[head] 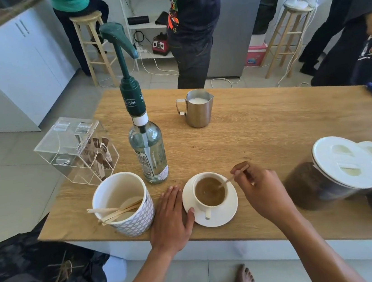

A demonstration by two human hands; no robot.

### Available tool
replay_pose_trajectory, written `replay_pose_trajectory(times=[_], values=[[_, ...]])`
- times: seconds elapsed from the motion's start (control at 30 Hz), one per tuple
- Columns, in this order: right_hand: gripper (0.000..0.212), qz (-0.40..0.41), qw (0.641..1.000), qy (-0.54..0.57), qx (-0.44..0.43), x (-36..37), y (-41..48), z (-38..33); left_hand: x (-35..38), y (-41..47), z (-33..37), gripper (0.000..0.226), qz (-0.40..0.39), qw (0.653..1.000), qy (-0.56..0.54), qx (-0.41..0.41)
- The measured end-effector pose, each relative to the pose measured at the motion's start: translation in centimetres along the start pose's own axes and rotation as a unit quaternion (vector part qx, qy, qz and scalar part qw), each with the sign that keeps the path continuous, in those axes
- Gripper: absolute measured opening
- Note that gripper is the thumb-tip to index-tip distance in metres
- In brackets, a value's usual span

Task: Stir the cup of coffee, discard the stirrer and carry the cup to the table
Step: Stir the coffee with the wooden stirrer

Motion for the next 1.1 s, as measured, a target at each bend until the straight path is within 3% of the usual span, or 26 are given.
replay_pose_trajectory(times=[0.13, 0.27, 0.4, 0.57, 0.7, 0.83, 0.97, 1.1], values=[[0.019, -0.068, 0.998, 0.009, -0.01, 1.3, -0.2, -0.1, 0.0, 0.0, -0.1, 0.061, -0.003, 1.0, 0.003, 0.001], [0.018, -0.016, 1.0, 0.019, 0.007, 0.1, 0.1, 0.3, 0.1, 0.1, -0.1, 0.062, -0.002, 1.0, 0.002, 0.001], [0.018, -0.064, 0.998, 0.023, -0.002, 0.8, 0.0, -0.1, 0.0, 0.0, -0.1, 0.062, -0.002, 1.0, 0.002, 0.002], [0.016, -0.017, 1.0, 0.017, 0.003, 0.1, 0.3, 0.2, -0.1, 0.1, 0.0, 0.062, 0.002, 1.0, 0.0, 0.005], [0.018, -0.065, 0.998, 0.019, -0.008, 1.0, 0.1, -0.2, -0.2, 0.1, 0.0, 0.063, -0.002, 1.0, 0.002, 0.005], [0.018, -0.026, 0.999, 0.028, 0.003, 0.0, 0.3, 0.0, -0.2, 0.1, 0.0, 0.063, 0.0, 1.0, 0.0, 0.005], [0.017, -0.063, 0.998, 0.016, -0.003, 0.7, 0.1, -0.2, -0.1, 0.1, -0.1, 0.063, -0.002, 1.0, -0.003, 0.005], [0.017, -0.013, 1.0, 0.014, 0.009, 0.0, 0.4, 0.2, -0.1, 0.1, -0.1, 0.063, -0.003, 1.0, -0.001, 0.005]])
Point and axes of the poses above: each hand's wrist, its own y-axis towards the middle knuckle, its own x-axis out of the palm, z = x × y, the point moved 7 cm from there along y, towards the middle knuckle, and after that the axes turned 14 degrees about x, right-handed, at the moved point
